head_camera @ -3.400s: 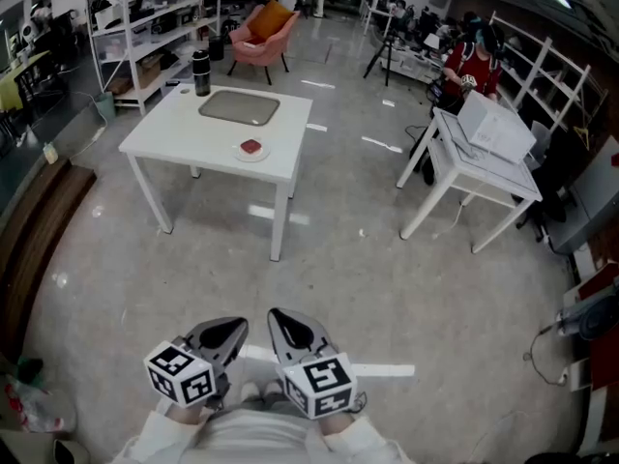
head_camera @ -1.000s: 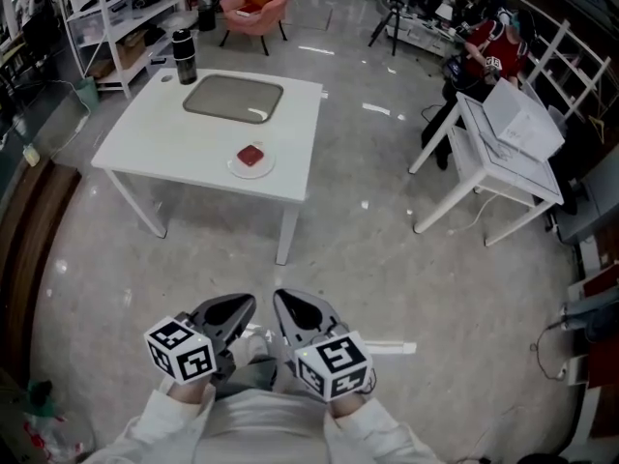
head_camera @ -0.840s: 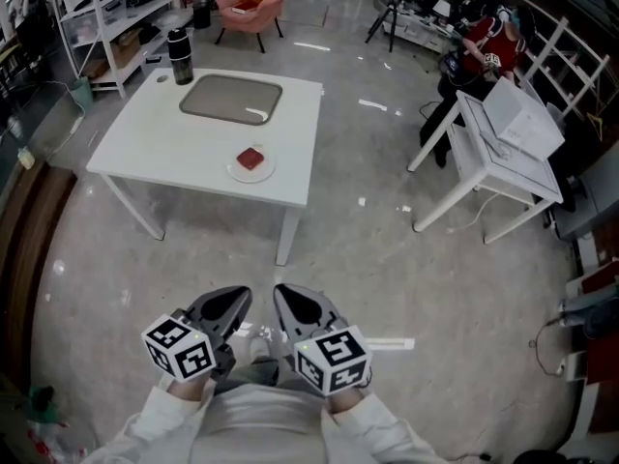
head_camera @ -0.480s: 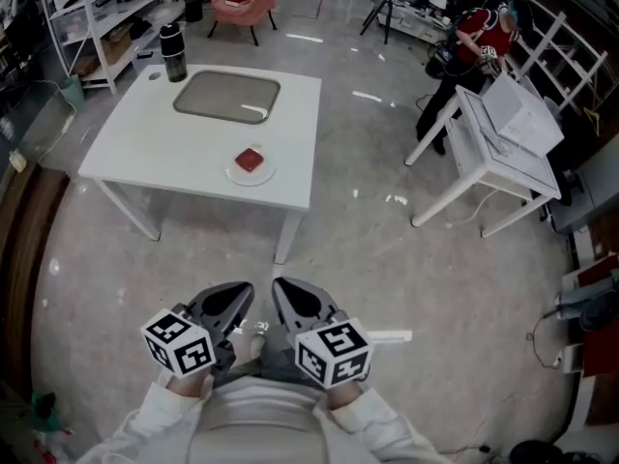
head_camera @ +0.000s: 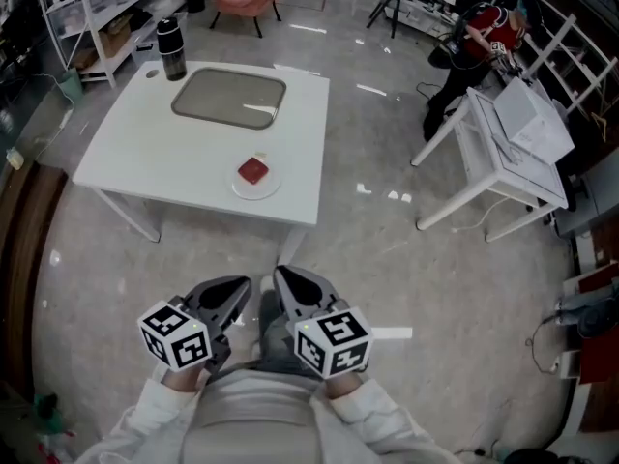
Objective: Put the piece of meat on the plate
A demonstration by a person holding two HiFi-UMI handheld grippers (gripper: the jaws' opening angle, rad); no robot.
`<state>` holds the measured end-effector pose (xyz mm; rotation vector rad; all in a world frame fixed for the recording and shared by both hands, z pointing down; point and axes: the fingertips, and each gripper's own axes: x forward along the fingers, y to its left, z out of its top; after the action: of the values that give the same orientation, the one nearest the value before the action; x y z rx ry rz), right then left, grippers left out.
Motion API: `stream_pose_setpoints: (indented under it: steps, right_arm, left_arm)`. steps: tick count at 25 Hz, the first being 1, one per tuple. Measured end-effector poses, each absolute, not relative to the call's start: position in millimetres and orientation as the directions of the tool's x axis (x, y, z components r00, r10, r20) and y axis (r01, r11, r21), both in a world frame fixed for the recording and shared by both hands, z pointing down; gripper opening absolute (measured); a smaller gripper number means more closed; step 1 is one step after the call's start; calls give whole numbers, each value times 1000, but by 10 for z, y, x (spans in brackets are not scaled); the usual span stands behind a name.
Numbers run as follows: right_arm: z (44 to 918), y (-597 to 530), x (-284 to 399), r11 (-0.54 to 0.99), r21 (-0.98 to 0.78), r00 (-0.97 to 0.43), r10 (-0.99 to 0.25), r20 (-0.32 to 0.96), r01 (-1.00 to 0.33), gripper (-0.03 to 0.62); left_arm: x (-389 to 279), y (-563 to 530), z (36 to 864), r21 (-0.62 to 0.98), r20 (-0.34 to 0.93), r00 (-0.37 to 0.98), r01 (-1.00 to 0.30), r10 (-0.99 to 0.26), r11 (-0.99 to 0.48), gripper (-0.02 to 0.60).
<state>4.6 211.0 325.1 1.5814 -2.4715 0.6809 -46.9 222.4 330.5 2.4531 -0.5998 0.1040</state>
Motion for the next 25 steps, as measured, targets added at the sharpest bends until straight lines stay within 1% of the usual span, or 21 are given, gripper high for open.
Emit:
stream_pose_setpoints:
  steps: [7, 20, 25]
  right_arm:
    - [3383, 1366, 135, 366, -296, -461, -798, 388, -882, 15]
    - [3626, -48, 459, 383, -336, -502, -748, 433, -860, 15]
    - [3672, -466, 580, 402, -338, -520, -731, 442, -851, 15]
  left_arm:
    - [-321, 1614, 3476, 574, 249, 900, -435, -358, -694, 11]
    - [-112, 157, 3661, 602, 296, 857, -510, -421, -614, 9]
    - [2, -298, 3660, 581, 313, 843, -535, -438, -614, 11]
